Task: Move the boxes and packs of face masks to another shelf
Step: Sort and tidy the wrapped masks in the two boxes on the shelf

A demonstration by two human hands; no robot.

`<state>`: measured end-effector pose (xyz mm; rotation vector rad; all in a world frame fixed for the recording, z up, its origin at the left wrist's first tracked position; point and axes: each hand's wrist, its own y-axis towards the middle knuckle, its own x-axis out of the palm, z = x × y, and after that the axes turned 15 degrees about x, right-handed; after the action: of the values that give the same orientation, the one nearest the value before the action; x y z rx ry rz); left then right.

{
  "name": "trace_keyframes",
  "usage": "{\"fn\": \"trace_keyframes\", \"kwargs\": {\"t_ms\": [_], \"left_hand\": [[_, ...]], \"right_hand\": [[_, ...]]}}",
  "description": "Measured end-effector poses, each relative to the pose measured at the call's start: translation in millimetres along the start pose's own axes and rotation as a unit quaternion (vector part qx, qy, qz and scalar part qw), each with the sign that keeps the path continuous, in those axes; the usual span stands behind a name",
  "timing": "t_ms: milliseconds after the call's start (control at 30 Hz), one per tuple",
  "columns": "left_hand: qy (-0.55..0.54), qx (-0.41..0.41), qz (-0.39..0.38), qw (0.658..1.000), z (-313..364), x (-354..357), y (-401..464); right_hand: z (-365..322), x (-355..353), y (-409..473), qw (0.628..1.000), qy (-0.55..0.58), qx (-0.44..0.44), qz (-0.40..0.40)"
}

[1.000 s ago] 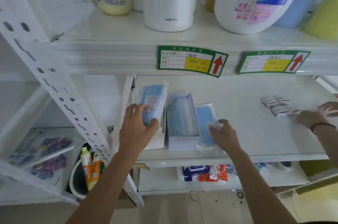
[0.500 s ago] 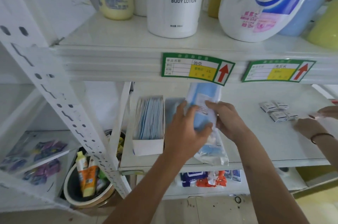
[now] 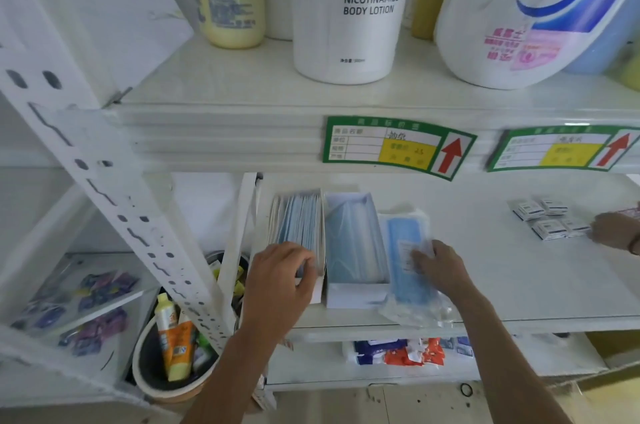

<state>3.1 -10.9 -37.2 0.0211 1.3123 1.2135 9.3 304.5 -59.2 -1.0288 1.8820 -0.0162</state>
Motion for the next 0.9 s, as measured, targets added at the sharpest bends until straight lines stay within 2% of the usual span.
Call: {"fn": "trace_keyframes", "kwargs": {"t_ms": [33,100,167,200,267,367,433,667,800,900], "left_hand": [[0.002,0.014,-0.010,1.000,-0.2,1.6,1.2],[-0.001,0.042,-0.042,0.998,3.8,6.3,7.8],[-0.006,0.076,-0.081,0.994,12.3,12.6,19.3],[-0.005,0.094,-0.107,0.990,17.3,16.3,25.8],[0.012,0.124,-0.181,0.976,25.3,24.3,36.2],[0.068,0.137,-0.272,0.950,24.4,29.2,40.7],[0.094,0.135,-0.272,0.948,19.0,25.4,39.4],[0.094,0.107,-0.232,0.962,5.1,21.0,27.5],[0.091,0.074,-0.245,0.962,10.0,24.0,36.9],[0.102,0.056,-0.256,0.960,13.2,26.8,44.2]], "right_hand": [[-1.2,2.8,-4.7,1.000,-0.004,-0.002,0.016],[-9.7,6.2,-17.9,0.995,-0.022,-0.004,0.099],[-26.2,10.1,-36.7,0.979,-0.021,-0.074,0.191],[-37.6,13.1,-47.8,0.969,0.002,-0.136,0.205],[-57.1,20.5,-66.2,0.956,0.005,-0.240,0.171],[-66.2,32.5,-80.5,0.933,-0.150,-0.295,0.144],[-62.9,37.0,-80.7,0.923,-0.199,-0.298,0.139],[-60.0,43.9,-82.4,0.907,-0.252,-0.291,0.170],[-62.3,46.4,-87.0,0.882,-0.275,-0.344,0.168],[-62.6,48.7,-89.6,0.886,-0.261,-0.351,0.153]]}}
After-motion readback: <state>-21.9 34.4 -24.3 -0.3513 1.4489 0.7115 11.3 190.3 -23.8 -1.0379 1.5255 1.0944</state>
